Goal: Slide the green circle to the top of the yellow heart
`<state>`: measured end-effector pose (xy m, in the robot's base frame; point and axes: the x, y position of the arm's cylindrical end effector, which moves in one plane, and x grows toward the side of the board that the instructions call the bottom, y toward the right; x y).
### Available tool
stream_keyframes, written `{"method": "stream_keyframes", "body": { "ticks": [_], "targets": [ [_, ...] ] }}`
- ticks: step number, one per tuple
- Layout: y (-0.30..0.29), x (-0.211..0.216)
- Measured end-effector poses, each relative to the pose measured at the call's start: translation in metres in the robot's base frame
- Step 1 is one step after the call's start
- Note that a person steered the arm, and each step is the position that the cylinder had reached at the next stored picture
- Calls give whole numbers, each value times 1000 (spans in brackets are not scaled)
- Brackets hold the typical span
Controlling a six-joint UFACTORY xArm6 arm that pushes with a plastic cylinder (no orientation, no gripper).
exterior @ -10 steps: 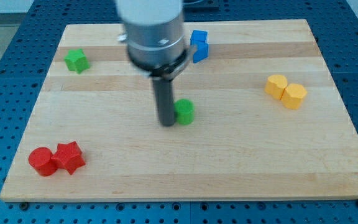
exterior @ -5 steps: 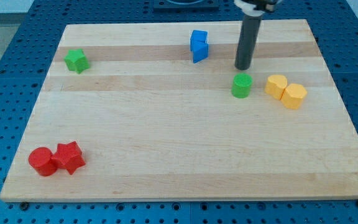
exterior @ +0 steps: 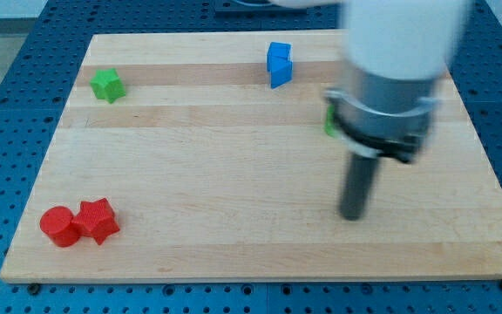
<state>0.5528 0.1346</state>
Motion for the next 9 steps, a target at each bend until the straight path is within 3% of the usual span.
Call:
{"method": "stream_keyframes", "body": {
  "ticks": [2, 4, 5, 7, 9],
  "targets": [
    [-11, -13],
    [-55, -75],
    [-51, -109],
    [-51, -130],
    [-42, -190]
  ]
}}
